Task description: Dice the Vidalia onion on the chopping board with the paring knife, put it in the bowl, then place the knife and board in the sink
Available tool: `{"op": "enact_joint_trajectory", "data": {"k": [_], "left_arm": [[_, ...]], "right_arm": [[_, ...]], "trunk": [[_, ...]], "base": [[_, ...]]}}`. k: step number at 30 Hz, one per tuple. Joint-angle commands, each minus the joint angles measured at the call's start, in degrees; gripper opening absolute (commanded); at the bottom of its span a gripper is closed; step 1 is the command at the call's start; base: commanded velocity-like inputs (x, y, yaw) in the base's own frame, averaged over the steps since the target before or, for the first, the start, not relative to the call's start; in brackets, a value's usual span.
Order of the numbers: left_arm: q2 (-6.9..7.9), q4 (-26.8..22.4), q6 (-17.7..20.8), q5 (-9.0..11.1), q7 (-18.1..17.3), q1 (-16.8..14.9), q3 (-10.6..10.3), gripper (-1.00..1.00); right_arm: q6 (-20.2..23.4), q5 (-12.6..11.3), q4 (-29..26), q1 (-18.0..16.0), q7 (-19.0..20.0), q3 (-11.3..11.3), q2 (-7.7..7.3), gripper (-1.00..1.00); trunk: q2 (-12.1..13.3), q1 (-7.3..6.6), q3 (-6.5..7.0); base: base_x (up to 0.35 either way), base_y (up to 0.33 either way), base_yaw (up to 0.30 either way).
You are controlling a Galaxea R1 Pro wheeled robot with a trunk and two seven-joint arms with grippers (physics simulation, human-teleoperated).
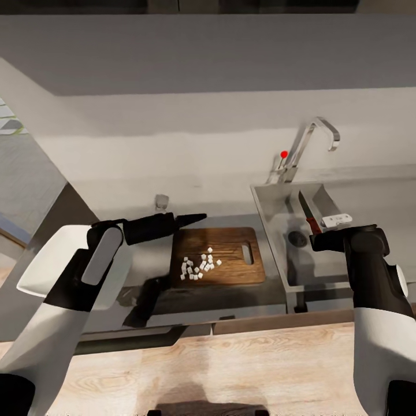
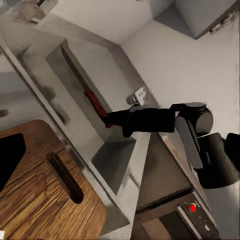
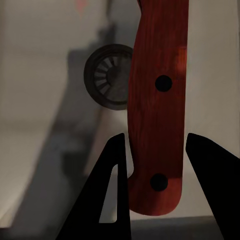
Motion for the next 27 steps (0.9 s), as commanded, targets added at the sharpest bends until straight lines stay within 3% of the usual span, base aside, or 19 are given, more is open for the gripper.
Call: {"op": "enact_joint_trajectory", "data": {"k": [1,5,9,14,27], "left_arm": [[-0.41,-4.61,0.48,0.12,0.13,-0.05,-0.28,1.0],[-1.25,-8.61,1.62,0.12,0.17,-0.05,-0.35,1.0],[-4.33,-9.91,4.1,0.12,0.14,-0.05,-0.36,1.0],[-6.03,-10.11,4.59,0.12,0.13,-0.05,-0.37,1.0],[-6.31,-10.16,4.66,0.12,0.11,-0.05,-0.43,1.0]], "right_arm": [[0.13,0.53,-0.06,-0.06,0.61,0.0,0.0,-1.0],[0.13,0.53,-0.05,-0.06,0.62,-0.02,0.0,-1.0],[0.13,0.53,-0.04,-0.06,0.62,-0.02,-0.02,-1.0],[0.13,0.53,-0.04,-0.06,0.62,-0.02,0.0,-1.0],[0.13,0.53,-0.05,-0.06,0.62,0.0,-0.03,-1.0]], "trunk": [[-0.1,0.03,-0.18],[-0.1,0.03,-0.55],[-0.1,0.03,-0.92],[-0.1,0.03,-1.37],[-0.1,0.03,-2.56]], "base": [[0.0,0.0,0.0],[0.0,0.0,0.0],[0.0,0.0,0.0],[0.0,0.0,0.0],[0.0,0.0,0.0]]}}
